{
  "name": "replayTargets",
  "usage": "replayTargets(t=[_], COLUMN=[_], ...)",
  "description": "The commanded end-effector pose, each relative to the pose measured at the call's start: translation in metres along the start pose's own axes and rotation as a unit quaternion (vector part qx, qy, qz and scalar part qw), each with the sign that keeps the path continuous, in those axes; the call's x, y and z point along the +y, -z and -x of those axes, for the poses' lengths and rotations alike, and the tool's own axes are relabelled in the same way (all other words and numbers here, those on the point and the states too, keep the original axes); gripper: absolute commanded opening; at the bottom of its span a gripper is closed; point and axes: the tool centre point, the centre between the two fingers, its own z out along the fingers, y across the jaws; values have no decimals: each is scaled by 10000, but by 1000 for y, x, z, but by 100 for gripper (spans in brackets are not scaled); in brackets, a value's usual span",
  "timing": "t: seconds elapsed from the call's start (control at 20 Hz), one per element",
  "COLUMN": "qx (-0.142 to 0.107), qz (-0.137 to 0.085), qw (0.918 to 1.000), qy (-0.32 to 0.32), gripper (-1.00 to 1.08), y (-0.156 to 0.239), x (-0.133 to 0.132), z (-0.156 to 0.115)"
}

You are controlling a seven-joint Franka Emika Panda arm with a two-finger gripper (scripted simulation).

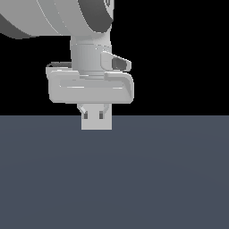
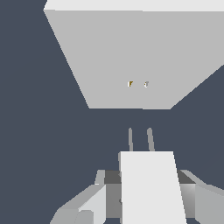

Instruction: Plug the charger into the wall socket.

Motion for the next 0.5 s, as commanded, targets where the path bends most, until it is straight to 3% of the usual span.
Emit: replayTargets(t=[0.0, 0.45], qx=[-6, -10], qz=[26, 36], qw=[10000, 10000], qy=[-55, -78], gripper=[-100, -100], y=[1, 1], x=[0, 0], z=[-3, -5])
